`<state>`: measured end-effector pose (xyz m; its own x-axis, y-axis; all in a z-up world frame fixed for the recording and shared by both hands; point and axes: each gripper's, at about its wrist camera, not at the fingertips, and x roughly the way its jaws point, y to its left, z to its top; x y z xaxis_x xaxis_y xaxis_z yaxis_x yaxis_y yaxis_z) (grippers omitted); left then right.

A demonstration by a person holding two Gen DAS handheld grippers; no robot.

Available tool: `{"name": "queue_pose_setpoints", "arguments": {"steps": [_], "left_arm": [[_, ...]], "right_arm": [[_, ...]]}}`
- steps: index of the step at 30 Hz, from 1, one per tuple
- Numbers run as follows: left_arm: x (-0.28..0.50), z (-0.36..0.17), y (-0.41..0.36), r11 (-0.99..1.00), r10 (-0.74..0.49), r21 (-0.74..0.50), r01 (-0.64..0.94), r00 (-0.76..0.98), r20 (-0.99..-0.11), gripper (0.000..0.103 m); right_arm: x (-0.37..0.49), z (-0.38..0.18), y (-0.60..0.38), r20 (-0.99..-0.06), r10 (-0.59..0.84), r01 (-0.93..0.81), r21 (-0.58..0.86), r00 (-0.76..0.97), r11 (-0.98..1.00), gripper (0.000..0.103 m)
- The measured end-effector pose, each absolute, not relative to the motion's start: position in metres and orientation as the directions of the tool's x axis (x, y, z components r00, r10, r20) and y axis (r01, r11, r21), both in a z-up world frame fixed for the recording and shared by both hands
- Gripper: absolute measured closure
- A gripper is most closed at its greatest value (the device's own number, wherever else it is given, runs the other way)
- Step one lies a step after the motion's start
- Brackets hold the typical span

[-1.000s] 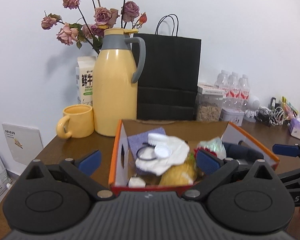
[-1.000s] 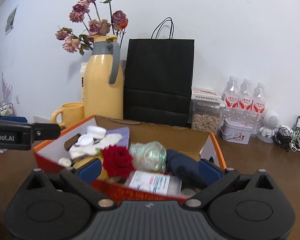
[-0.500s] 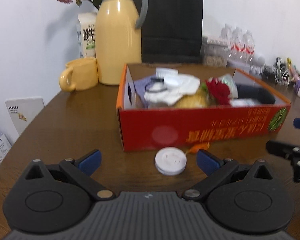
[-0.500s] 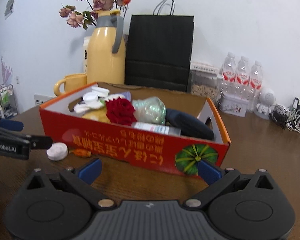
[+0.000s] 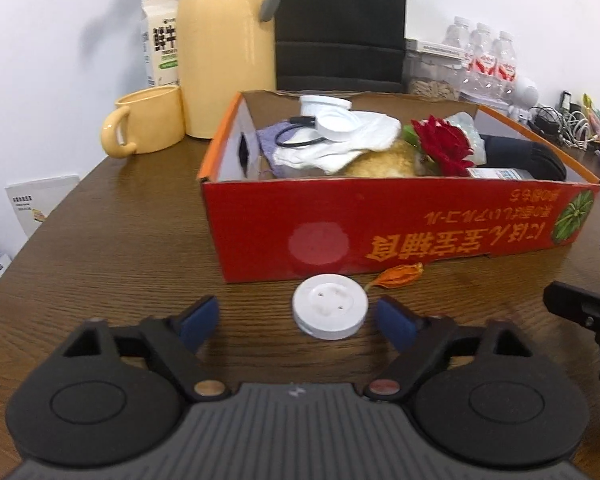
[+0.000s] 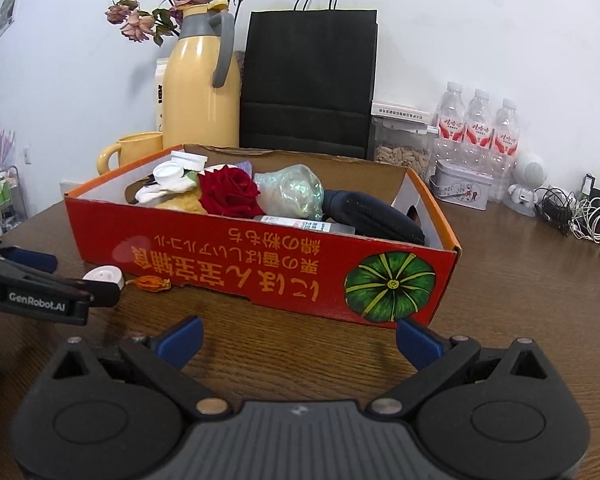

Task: Organize objects
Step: 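Move both tools back over the table toward the flat white cap, then close the left tool on the flat white cap, then carry the flat white cap with the left tool over the box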

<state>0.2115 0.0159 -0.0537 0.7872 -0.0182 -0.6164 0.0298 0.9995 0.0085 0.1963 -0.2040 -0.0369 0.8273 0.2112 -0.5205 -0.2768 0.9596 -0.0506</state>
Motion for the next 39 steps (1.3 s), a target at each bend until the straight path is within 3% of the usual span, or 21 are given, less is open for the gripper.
{"name": "queue_pose_setpoints", "arguments": {"steps": [4,5,24,39], "left_arm": [[0.208,-0.052,0.012,0.998,-0.051,0.002,0.066,0.799,-0.599,0.061],[0.207,-0.052,0.011,0.997,-0.061,0.001,0.076,0.801,-0.596,0.062],[0.191,-0.043,0.018,0.998,-0.056,-0.009,0.06,0.848,-0.527,0.063],[0.182,-0.037,0.079,0.999,0.009,-0.031,-0.028,0.867,-0.499,0.063]], "right_arm": [[0.197,-0.038,-0.204,-0.523,0.208,-0.273,-0.05,0.826,0.961,0.0],[0.197,-0.038,-0.204,-0.523,0.208,-0.274,-0.05,0.826,0.96,0.0],[0.196,-0.038,-0.201,-0.516,0.199,-0.262,-0.05,0.833,0.964,0.0],[0.195,-0.036,-0.133,-0.514,0.301,-0.379,-0.051,0.803,0.924,0.0]]}}
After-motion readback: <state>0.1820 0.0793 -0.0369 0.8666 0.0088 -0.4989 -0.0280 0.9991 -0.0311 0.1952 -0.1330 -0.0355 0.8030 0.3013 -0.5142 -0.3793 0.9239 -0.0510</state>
